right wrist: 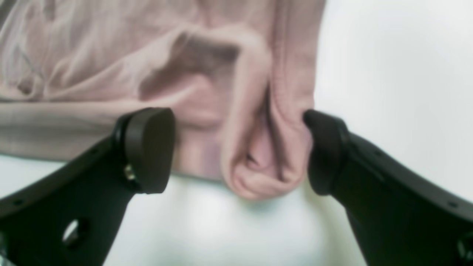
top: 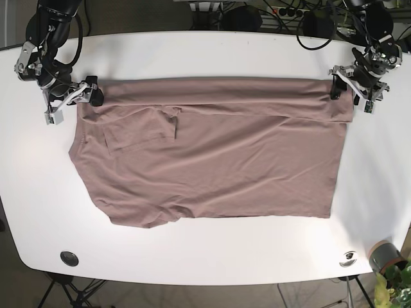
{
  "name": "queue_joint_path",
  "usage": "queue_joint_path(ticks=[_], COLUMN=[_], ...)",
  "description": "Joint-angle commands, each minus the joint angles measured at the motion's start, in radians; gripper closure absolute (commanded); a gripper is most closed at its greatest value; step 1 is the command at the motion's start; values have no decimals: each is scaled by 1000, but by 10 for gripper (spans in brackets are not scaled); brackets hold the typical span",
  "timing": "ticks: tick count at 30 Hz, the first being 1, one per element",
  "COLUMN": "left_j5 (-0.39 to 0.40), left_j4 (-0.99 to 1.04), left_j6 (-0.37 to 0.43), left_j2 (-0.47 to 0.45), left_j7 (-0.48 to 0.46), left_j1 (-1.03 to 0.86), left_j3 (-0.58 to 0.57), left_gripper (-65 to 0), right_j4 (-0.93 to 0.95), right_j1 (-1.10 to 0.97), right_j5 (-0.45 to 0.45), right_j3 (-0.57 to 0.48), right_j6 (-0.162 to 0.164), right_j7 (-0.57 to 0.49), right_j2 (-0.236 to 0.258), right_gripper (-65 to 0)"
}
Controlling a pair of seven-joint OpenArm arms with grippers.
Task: Fold the T-shirt properly
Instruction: 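Lay the folded edge down and pull it taut with both grippers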
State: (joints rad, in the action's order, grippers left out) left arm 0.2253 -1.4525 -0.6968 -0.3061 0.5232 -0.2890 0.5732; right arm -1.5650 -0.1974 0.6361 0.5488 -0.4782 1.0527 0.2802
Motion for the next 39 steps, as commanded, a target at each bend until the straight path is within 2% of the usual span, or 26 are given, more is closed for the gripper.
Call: queue_joint_path(ticks=[1,3,8,11,15,23,31,35,37,39], left_j5=[12,12,10,10,12,16,12,10,10,12], left_j4=[-15,-15,11,22,14,-4,-47,-72,-89,-119], left_j6=[-1,-1,-1,-1,-1,-1,-1,-1,-1,-1], left_j2=[-20,-18,-26,-57,-64,-63,-60,-60,-60,-58], left_j7=[-21,-18,-16,-15,-15,-10,163,186,190,194], left_j1=[9,9,9,10,3,-40,-72,-100,-134,-161], left_j3=[5,5,5,5,6,80,198,218,218,216], left_gripper=[-397,-361,-199,-113,-36,-18,-21,-24,-40,-97], right_j4=[22,33,34,30,25,-74,-179,-225,-240,-254], right_j1=[11,22,22,20,16,-66,-182,-248,-277,-302], right_j5=[11,11,11,11,14,17,23,23,23,23], right_j3=[6,6,6,4,4,9,12,14,14,14], right_j6=[-1,-3,-3,-3,-3,-4,-4,-4,-4,-4], right_j7=[-39,-50,-53,-48,-41,-27,-27,-27,-27,-27], right_j2=[24,32,43,44,44,41,40,38,37,37], right_gripper=[-493,-444,-228,-124,-29,-22,-22,-22,-22,-22])
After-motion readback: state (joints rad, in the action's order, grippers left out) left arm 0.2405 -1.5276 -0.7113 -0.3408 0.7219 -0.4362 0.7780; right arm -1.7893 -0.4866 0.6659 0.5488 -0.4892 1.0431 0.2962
